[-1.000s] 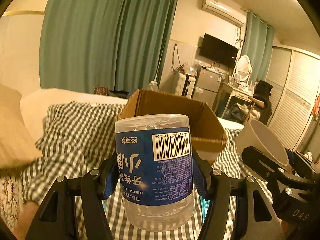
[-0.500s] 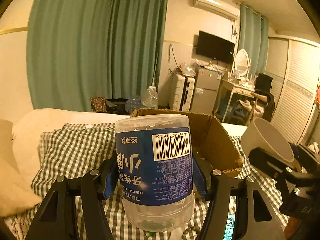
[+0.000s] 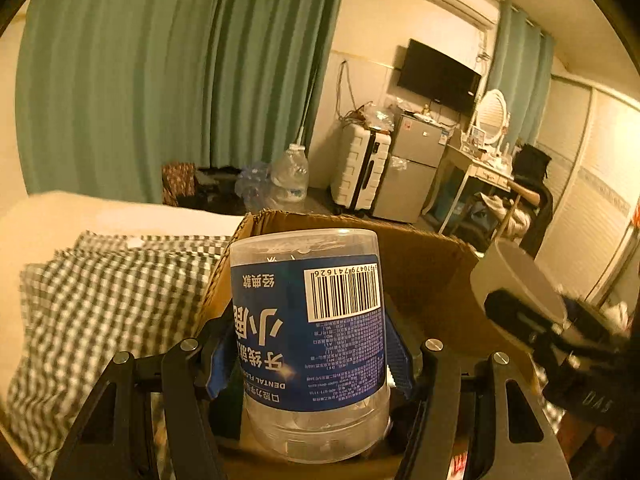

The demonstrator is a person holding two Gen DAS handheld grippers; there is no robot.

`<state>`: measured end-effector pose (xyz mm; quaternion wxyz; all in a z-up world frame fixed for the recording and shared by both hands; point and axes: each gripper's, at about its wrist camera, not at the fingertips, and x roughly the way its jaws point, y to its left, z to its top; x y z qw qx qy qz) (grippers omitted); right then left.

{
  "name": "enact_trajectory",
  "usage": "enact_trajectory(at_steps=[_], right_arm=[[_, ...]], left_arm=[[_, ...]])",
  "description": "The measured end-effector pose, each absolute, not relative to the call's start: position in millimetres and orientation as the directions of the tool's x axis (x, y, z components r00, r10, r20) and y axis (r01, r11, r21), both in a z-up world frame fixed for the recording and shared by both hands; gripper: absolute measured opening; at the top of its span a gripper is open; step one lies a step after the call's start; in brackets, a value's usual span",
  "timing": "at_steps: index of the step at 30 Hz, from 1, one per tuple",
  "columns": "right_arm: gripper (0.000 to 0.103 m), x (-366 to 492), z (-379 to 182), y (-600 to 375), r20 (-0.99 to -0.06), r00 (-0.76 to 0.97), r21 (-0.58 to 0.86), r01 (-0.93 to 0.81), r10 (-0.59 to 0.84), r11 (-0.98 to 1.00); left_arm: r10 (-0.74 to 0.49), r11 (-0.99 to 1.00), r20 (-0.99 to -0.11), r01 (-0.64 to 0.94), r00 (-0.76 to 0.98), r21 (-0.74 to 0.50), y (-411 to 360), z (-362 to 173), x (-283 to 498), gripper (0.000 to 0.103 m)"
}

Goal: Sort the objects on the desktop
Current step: 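Carry the bottle and ring over the cardboard box and open both grippers inside, then withdraw both grippers from the box toward the remaining items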

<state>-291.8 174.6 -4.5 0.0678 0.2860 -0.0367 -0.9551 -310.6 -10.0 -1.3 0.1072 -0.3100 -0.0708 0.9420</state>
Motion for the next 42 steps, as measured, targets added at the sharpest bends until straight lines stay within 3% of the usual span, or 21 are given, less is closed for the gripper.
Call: enact_trajectory(at_steps=[11, 13, 15, 18, 22, 36, 42], right_arm=[[0.082, -328.6, -24.2, 189.0, -0.549, -0.816, 0.177, 0.097, -0.180, -0.979], [0.082, -331.2, -26.6, 190.5, -0.574, -0.796, 0.192, 0.099, -0.194, -0.976], [0.085, -329.1, -25.5, 189.3, -0.580, -0.790, 0.190, 0.107, -0.200, -0.976], [0.091, -312.3, -16.3, 187.1, -0.545, -0.822, 0.155, 0.097, -0.167, -0.983], [0.091, -281.6, 5.6, 195.2, -0.509, -0.844, 0.185, 0.085, -0.170, -0.979], [0.092, -150.2, 62.3, 202.8, -0.466, -0.873, 0.199, 0.055, -0.144, -0.979], [0.093, -99.4, 55.0, 180.7, -0.481, -0.867, 0.159, 0.059, -0.129, -0.986]], left_arm=[[0.220, -0.973, -0.604, -0.124, -0.766, -0.196, 0.3, -21.4, -356.5, 0.065], [0.217, -0.973, -0.601, -0.123, -0.769, -0.194, 2.1, -19.4, -355.9, 0.072], [0.211, -0.976, -0.602, -0.134, -0.770, -0.170, 6.5, -17.1, -351.8, 0.096], [0.177, -0.984, -0.581, -0.141, -0.795, -0.107, 12.7, -8.6, -339.6, 0.102], [0.151, -0.988, -0.577, -0.138, -0.803, -0.067, 13.6, 3.9, -318.4, 0.102], [0.162, -0.984, -0.518, -0.098, -0.840, -0.150, -20.4, 65.6, -186.3, 0.102], [0.131, -0.990, -0.521, -0.081, -0.844, -0.118, -38.8, 50.8, -126.5, 0.103]])
